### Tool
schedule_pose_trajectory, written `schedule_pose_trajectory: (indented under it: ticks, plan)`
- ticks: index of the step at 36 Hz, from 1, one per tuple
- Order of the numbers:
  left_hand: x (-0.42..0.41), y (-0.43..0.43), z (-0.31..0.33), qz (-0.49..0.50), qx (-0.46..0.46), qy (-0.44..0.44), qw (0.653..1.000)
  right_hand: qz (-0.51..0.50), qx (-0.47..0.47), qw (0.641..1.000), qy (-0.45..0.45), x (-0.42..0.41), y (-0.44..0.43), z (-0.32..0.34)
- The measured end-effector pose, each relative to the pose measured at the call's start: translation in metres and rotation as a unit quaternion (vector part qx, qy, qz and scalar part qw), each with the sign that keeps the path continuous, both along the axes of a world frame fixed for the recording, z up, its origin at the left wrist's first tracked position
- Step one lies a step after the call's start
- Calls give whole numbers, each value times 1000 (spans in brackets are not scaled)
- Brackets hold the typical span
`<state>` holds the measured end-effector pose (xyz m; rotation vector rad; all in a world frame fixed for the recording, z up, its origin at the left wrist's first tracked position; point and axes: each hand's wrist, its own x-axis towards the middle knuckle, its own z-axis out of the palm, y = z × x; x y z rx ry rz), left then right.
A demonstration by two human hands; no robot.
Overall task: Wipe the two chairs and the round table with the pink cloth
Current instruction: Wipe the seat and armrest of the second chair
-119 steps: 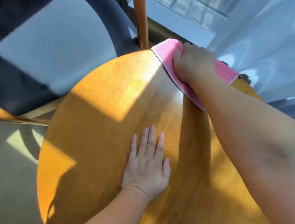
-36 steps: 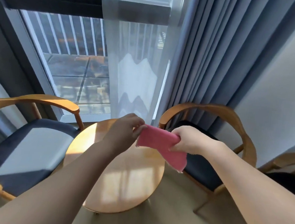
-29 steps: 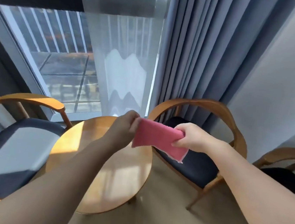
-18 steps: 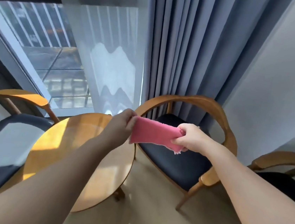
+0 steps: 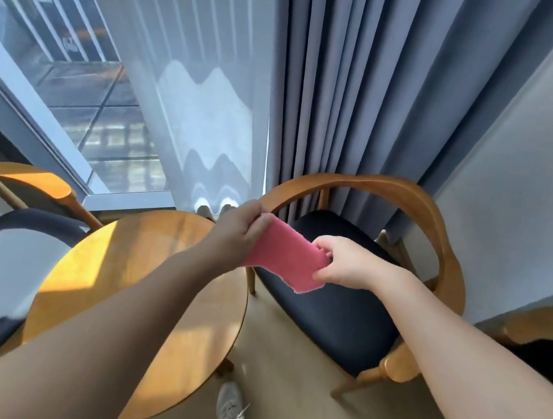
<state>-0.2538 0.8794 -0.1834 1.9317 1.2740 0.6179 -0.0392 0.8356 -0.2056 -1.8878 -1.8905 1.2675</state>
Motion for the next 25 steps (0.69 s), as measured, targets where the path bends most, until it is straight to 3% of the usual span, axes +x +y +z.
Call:
schedule_pose_trajectory:
  ticks: [5,13,16,25]
  plan:
    - [12,45,-3,-77,-11,-3,997,-45,41,989,134,-15,42,2]
    - [17,110,-22,-149,17,-13,989,-106,101,983,112,-25,99,-16]
    - [12,123,-30,-179,-16,-3,984,-109,91,981,133,-15,112,-21]
    - [36,155,-76,-83,-52,64,993,-86,60,985,136,30,151,-70]
